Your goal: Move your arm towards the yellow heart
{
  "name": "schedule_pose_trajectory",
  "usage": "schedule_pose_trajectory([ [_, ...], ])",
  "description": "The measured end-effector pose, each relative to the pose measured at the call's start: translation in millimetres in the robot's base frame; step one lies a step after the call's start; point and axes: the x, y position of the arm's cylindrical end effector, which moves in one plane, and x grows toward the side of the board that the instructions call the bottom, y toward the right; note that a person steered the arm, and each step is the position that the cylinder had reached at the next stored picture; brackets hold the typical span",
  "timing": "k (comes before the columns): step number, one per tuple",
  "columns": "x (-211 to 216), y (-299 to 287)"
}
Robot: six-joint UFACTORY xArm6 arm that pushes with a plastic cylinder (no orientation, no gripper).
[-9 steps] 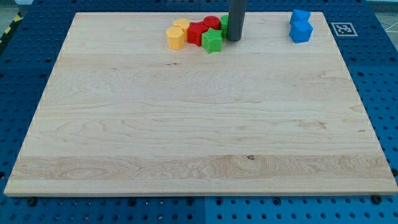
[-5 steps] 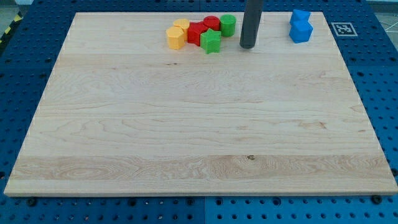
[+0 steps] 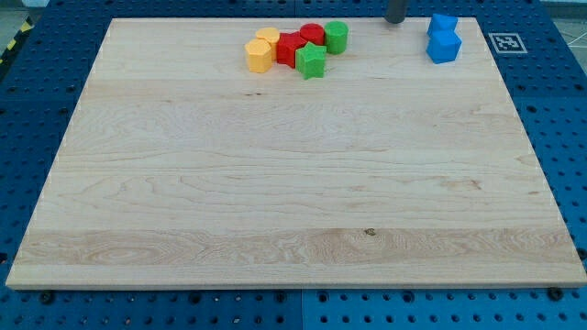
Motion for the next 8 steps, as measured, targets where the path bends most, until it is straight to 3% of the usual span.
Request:
schedule_pose_trajectory([
  [2, 1.3, -35.7],
  [5, 0.6, -230.0],
  [6, 4.7, -252.7],
  [8, 13.2, -227.9],
])
